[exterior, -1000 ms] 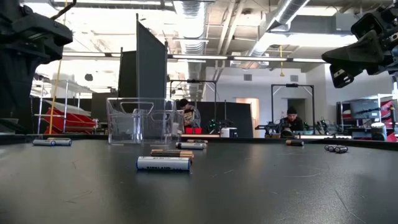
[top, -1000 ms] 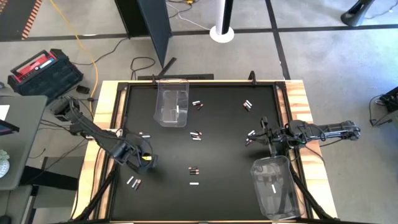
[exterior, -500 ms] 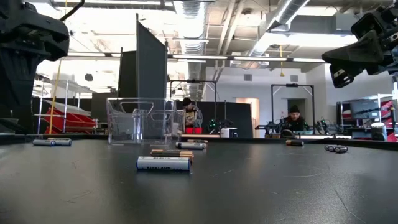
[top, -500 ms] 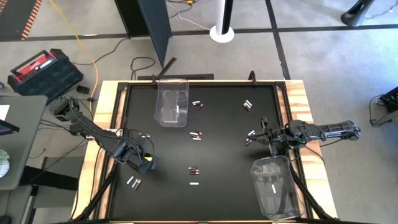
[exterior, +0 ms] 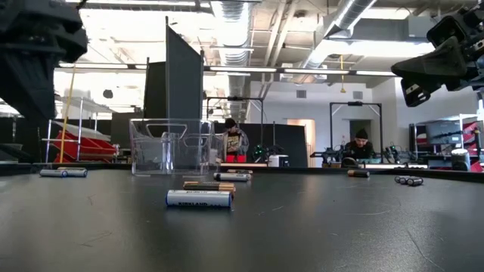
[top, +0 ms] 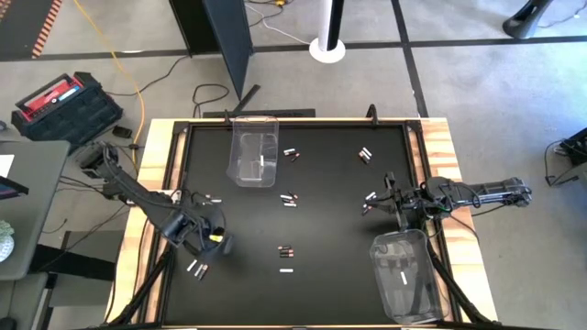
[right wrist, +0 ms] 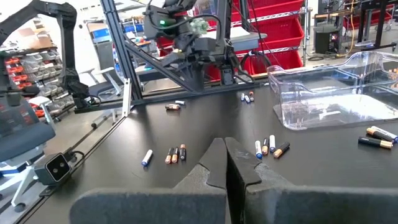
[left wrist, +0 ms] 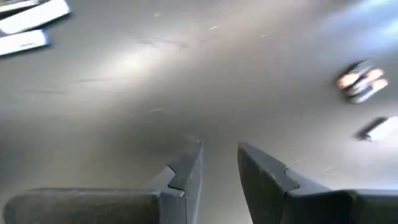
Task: Sort batteries
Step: Put the black battery into the top transparent bin
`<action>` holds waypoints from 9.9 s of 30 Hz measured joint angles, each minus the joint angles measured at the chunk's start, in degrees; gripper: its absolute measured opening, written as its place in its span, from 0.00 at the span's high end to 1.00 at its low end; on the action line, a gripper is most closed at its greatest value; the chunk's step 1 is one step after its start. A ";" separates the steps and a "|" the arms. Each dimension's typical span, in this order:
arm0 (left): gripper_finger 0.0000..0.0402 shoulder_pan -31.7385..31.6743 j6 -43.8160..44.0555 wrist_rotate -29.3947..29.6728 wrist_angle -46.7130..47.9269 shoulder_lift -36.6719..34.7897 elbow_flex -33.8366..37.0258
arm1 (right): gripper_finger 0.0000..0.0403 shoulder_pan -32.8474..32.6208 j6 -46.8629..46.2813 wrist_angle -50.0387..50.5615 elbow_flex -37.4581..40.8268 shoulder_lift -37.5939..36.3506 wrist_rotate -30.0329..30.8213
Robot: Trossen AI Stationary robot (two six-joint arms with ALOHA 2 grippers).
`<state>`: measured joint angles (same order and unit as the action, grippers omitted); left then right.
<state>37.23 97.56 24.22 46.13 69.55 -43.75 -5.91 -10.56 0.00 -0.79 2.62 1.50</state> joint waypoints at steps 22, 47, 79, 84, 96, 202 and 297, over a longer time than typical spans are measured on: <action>0.76 1.78 1.25 4.53 -13.26 30.51 -22.35 | 0.97 0.00 -0.01 0.01 -0.01 0.01 0.01; 0.74 -15.44 -63.84 0.77 -14.34 36.46 -28.77 | 0.97 0.00 -0.01 0.01 0.01 -0.01 0.02; 0.66 -18.39 -71.06 -10.81 -38.17 35.00 -15.33 | 0.97 0.00 -0.01 0.01 0.00 0.01 0.00; 0.66 -18.22 -70.45 -10.84 -38.16 35.00 -17.49 | 0.97 0.00 0.00 0.01 -0.01 0.00 0.01; 0.66 -16.60 -70.91 -13.59 -37.42 35.00 -20.24 | 0.97 0.00 0.00 0.01 -0.01 0.00 0.00; 0.93 -18.75 -72.98 -2.87 -37.99 39.99 -15.98 | 0.97 0.00 -0.01 0.00 0.00 0.00 0.00; 0.79 -71.93 -107.62 -23.26 2.18 42.82 -36.02 | 0.97 0.00 -0.01 0.00 0.00 0.00 0.01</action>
<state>-34.70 -10.06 0.96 48.31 112.37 -79.77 -5.91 -10.57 0.01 -0.79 2.62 1.50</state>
